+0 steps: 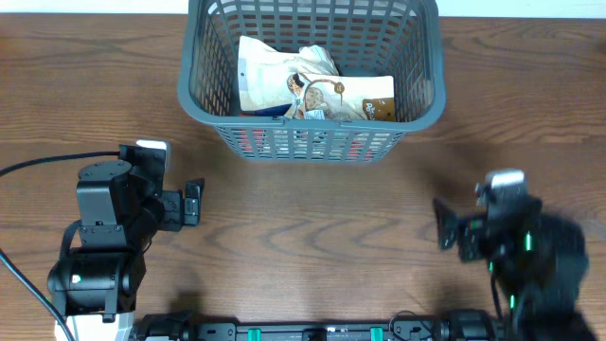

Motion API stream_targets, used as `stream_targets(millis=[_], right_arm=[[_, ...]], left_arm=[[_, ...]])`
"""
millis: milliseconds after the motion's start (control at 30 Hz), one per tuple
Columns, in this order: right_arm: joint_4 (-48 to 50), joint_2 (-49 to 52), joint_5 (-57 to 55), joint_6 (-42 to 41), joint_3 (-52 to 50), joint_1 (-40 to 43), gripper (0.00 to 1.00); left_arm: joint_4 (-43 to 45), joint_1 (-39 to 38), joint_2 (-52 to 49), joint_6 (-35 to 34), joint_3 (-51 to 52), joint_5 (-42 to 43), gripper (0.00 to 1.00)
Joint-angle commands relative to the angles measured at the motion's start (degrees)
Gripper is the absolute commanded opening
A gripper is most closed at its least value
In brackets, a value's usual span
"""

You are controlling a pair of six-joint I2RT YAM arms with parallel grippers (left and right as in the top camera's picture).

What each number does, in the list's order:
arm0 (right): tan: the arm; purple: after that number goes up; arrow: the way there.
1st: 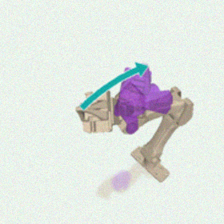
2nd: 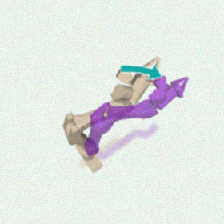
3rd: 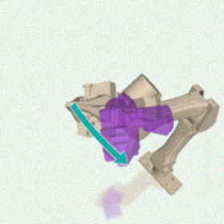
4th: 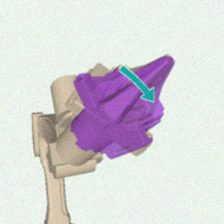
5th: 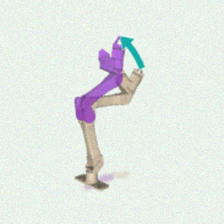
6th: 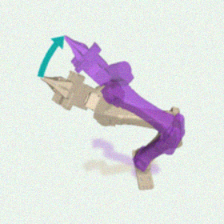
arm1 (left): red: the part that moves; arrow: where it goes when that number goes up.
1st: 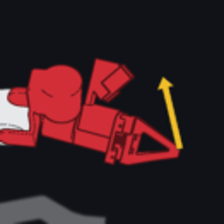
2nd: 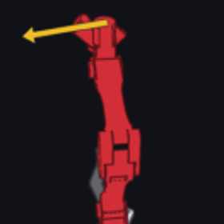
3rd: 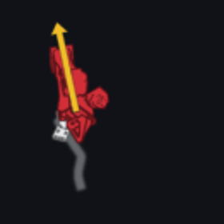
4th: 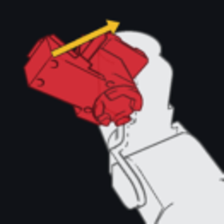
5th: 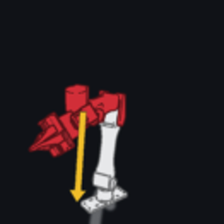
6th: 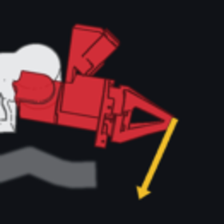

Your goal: Pack container

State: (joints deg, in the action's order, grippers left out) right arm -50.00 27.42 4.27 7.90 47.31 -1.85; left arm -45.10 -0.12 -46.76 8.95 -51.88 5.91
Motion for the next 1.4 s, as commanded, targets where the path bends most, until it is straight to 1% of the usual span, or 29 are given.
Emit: stream_targets(millis=[0, 133, 200, 367, 500, 633, 800, 867, 967, 1000, 1367], right_arm=[[3.7, -11.6, 0.2, -0.6, -7.5, -4.4, 0.99], [13.7, -19.9, 0.2, -0.6, -17.9, -4.3, 0.99], [21.7, -22.4, 0.2, -0.6, -24.0, -4.3, 0.99], [38.2, -25.0, -0.9, -0.6, -36.2, -3.7, 0.99], [44.9, -25.8, -4.6, -0.6, -40.9, -3.7, 0.99], [47.7, -26.2, -8.5, -0.6, -44.1, -3.6, 0.99], [47.5, -26.7, -8.8, -1.2, -46.1, -2.3, 0.99], [45.9, -27.1, -8.8, -2.3, -47.0, -1.5, 0.99], [46.0, -27.1, -8.8, -2.3, -47.0, -1.0, 0.99], [46.0, -27.1, -8.8, -2.3, -47.0, -0.8, 0.99], [46.1, -27.1, -8.6, -2.3, -47.0, 0.3, 0.99]], left_arm=[[0.0, -0.2, 0.0, -0.5, 0.3, 0.5, 0.99], [0.0, -0.2, 0.0, -0.5, 0.3, 0.5, 0.99], [0.0, -0.2, 0.0, -0.5, 0.3, 0.5, 0.99], [0.0, -0.2, 0.0, -0.5, 0.3, 0.5, 0.99], [0.0, -0.2, 0.0, -0.5, 0.3, 0.5, 0.99], [0.0, -0.2, 0.0, -0.5, 0.3, 0.5, 0.99], [0.0, -0.2, 0.0, -0.5, 0.3, 0.5, 0.99], [0.0, -0.2, 0.0, -0.5, 0.3, 0.5, 0.99], [0.0, -0.2, 0.0, -0.5, 0.3, 0.5, 0.97], [0.0, -0.2, 0.0, -0.5, 0.3, 0.5, 0.99], [0.0, -0.2, 0.0, -0.5, 0.3, 0.5, 0.99]])
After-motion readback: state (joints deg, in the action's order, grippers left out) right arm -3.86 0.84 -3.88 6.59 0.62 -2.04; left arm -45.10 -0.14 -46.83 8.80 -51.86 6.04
